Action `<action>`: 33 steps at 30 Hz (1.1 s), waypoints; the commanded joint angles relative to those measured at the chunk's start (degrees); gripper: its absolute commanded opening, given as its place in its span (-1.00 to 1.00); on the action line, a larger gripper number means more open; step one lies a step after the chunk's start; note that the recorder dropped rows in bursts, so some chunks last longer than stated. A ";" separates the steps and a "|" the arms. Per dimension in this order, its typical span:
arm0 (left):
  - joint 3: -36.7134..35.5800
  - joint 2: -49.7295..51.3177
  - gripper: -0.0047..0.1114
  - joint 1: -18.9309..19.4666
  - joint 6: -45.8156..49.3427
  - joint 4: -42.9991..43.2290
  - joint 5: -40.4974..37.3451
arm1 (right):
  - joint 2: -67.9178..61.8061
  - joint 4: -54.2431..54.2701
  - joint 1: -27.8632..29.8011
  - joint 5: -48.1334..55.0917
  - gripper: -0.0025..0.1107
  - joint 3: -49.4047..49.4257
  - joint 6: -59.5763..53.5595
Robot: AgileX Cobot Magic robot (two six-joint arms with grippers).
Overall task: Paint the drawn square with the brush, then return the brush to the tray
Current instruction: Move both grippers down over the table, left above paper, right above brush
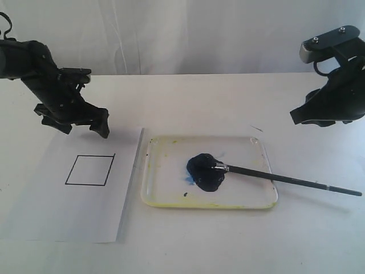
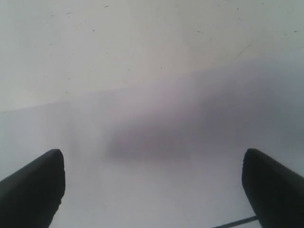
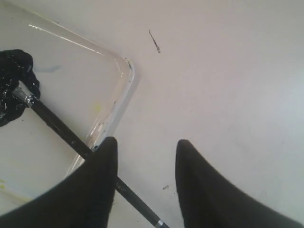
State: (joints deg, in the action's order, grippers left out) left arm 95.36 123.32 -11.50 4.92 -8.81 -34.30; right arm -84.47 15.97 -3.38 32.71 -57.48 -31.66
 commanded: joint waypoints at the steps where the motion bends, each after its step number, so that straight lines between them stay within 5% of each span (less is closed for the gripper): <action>1: 0.24 -0.27 0.89 -0.48 -0.88 2.43 -0.13 | -0.72 0.01 -0.01 -0.20 -0.28 -0.40 -1.67; 33: -3.99 3.40 0.89 -0.59 -3.64 3.81 7.95 | -0.80 0.27 -0.01 1.16 -0.28 -0.40 -1.66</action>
State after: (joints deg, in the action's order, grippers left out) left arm 92.01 124.99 -11.84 1.67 -4.28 -23.81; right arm -85.24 16.21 -3.38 33.71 -57.48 -32.67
